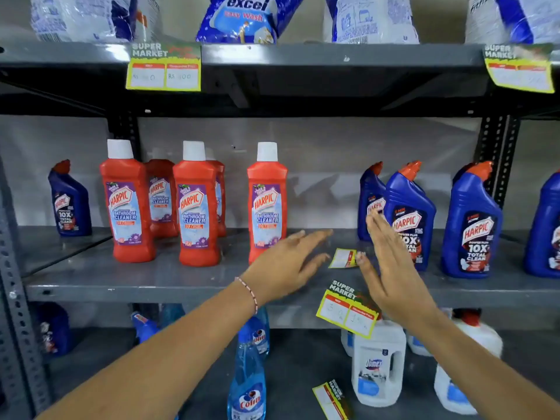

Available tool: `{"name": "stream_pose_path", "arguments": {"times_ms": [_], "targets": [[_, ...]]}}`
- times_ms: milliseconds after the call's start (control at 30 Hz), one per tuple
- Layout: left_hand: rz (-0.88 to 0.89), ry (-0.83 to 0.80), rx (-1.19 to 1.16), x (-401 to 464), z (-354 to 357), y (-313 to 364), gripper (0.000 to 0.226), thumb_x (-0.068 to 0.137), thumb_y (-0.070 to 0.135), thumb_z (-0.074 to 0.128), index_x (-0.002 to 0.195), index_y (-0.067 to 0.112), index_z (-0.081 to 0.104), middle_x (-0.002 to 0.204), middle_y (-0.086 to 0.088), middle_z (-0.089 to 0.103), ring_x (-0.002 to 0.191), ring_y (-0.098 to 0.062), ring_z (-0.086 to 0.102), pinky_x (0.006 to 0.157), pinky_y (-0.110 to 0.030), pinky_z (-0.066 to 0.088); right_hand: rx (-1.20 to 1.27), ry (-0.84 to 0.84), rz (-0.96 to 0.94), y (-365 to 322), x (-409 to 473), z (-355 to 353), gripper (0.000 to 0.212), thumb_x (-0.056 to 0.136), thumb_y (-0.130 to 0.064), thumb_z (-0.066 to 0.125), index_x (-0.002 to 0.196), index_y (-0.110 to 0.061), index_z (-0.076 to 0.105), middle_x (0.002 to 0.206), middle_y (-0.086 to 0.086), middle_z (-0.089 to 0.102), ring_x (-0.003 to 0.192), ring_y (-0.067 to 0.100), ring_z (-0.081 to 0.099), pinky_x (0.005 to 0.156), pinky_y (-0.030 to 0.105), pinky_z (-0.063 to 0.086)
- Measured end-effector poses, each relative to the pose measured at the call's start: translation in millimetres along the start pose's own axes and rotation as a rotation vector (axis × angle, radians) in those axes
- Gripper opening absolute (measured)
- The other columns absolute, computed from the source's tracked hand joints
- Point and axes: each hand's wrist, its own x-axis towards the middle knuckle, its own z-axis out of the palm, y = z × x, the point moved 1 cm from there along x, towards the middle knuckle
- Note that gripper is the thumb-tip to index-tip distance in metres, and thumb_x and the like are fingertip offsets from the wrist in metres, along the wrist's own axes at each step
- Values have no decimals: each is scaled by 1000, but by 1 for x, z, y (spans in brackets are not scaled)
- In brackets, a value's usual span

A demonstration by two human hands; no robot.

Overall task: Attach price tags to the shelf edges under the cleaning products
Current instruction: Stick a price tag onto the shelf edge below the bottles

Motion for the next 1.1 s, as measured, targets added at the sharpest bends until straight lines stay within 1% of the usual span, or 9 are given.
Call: {"name": "stream_pose_path", "arguments": {"times_ms": [100,200,300,400,533,633,733,900,1100], "targets": [[-153,-116,-338,-9,30,12,37,89,28,66,124,19,61,119,0,71,112,-9,62,104,-24,44,-15,-117,58,17,-43,3,69,94,-55,37,152,-31,8,156,-26,-1,143,-9,-8,115,13,-5],[-239,-12,-454,-14,46,12,22,78,15,77,99,16,76,97,-3,78,87,-4,70,85,-20,55,-85,-148,30,32,-66,17,59,92,-60,35,143,-31,37,152,-14,36,140,-12,6,118,25,7],[-253,71,-514,-16,47,13,15,76,8,78,91,13,77,91,-4,78,86,-5,71,96,-11,45,-14,-35,40,32,-60,22,39,89,-47,49,123,-33,62,131,-12,61,132,-12,33,116,30,15],[-242,128,-544,-25,49,23,15,76,-2,75,86,9,77,87,-8,78,91,-4,70,106,-11,36,68,30,50,27,-61,25,20,83,-33,65,102,-34,73,123,-19,64,127,-9,44,113,36,19],[-335,234,-591,-61,39,26,21,77,-5,72,81,15,78,82,4,78,87,12,66,91,-9,47,155,51,61,0,-68,30,14,81,-36,65,91,-36,75,114,-25,66,120,-9,51,113,33,19],[-494,396,-690,-94,23,13,25,75,-3,75,77,22,78,78,7,79,77,-7,73,74,-18,57,196,127,95,-41,-61,48,17,78,-40,65,90,-34,75,90,-33,64,98,-14,54,99,34,31],[-633,540,-730,-124,-4,-13,30,72,-9,75,72,21,76,71,5,78,67,-10,72,63,-17,57,241,101,124,-91,-41,82,12,76,-42,69,85,-35,73,83,-34,65,90,-11,56,89,34,31],[-778,643,-602,-169,-50,-68,25,69,-3,80,66,21,72,67,3,76,62,-12,70,62,-21,57,220,38,128,-159,-9,148,15,75,-48,67,82,-36,70,76,-19,72,82,-4,55,72,28,17],[-857,661,-509,-189,-76,-109,23,69,6,82,62,24,70,64,1,75,62,-16,71,64,-31,59,71,50,154,-203,9,186,13,74,-47,69,75,-35,70,73,-18,70,81,9,58,74,31,15]]}}
